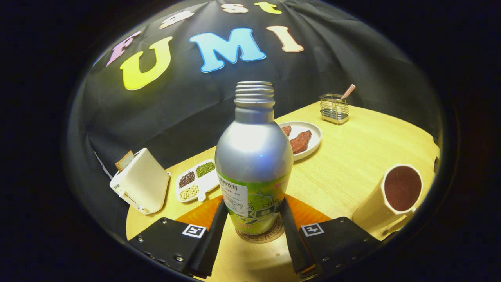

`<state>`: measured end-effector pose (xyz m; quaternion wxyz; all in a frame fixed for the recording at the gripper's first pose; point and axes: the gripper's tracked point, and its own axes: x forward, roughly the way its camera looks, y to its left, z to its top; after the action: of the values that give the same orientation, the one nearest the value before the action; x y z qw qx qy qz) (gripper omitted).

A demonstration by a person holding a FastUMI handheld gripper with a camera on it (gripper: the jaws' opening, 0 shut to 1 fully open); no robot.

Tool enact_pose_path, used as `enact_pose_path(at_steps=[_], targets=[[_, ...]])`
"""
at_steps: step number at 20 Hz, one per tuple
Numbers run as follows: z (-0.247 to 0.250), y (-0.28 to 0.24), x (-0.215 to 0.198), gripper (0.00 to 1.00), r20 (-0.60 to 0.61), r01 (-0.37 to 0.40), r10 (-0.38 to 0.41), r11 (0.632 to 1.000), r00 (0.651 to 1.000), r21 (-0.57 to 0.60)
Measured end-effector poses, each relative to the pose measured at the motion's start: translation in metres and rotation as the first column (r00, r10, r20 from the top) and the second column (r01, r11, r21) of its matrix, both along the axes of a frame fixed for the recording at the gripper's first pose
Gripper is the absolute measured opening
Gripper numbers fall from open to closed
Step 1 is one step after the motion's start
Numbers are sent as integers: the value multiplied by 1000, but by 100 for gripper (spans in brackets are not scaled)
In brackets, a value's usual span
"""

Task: Take the bottle from table, then pour the juice into the cup, finally place the bottle on the coaster

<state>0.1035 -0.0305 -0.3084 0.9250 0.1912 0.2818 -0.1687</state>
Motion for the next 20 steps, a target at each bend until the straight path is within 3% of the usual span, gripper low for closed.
enact_pose_path(at_steps=[8,17,20], targets=[[-12,-8,16,74,-57,-49,41,988,998,-147],[-14,-5,15,78,-55,-92,84,980,995,-178],[-13,-3,13,85,-51,-109,102,977,994,-184]])
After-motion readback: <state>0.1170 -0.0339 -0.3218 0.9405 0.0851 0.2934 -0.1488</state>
